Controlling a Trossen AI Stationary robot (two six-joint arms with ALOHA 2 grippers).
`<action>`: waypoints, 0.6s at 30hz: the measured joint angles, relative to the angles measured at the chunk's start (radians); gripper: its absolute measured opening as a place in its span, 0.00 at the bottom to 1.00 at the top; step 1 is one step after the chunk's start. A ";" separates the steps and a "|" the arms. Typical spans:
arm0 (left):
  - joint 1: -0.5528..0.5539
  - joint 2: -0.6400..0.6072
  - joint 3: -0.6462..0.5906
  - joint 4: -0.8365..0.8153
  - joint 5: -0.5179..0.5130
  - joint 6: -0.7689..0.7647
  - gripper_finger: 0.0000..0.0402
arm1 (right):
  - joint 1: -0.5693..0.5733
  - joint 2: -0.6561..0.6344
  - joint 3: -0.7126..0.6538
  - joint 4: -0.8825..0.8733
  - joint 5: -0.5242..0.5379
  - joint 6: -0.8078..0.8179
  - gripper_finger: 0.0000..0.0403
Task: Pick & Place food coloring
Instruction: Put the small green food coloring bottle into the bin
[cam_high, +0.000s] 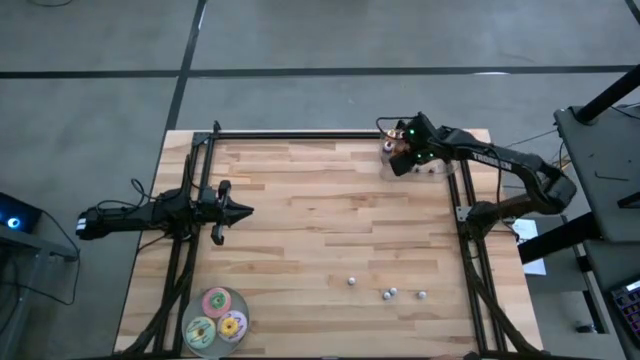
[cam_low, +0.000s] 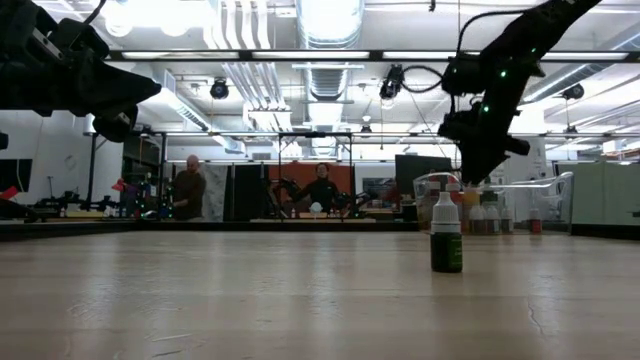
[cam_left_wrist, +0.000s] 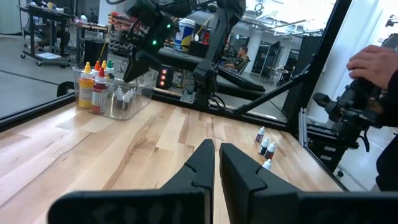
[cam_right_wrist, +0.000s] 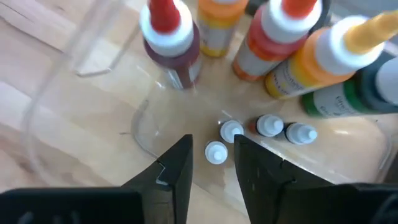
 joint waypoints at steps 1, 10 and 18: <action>0.000 0.000 0.000 0.000 0.000 0.000 0.00 | 0.001 -0.016 0.000 0.000 -0.001 -0.001 0.26; 0.000 0.000 0.000 0.000 0.000 0.000 0.00 | 0.034 -0.119 0.000 0.003 -0.024 -0.066 0.28; 0.000 0.000 0.000 0.000 0.000 0.000 0.00 | 0.111 -0.132 0.000 0.002 -0.024 -0.069 0.29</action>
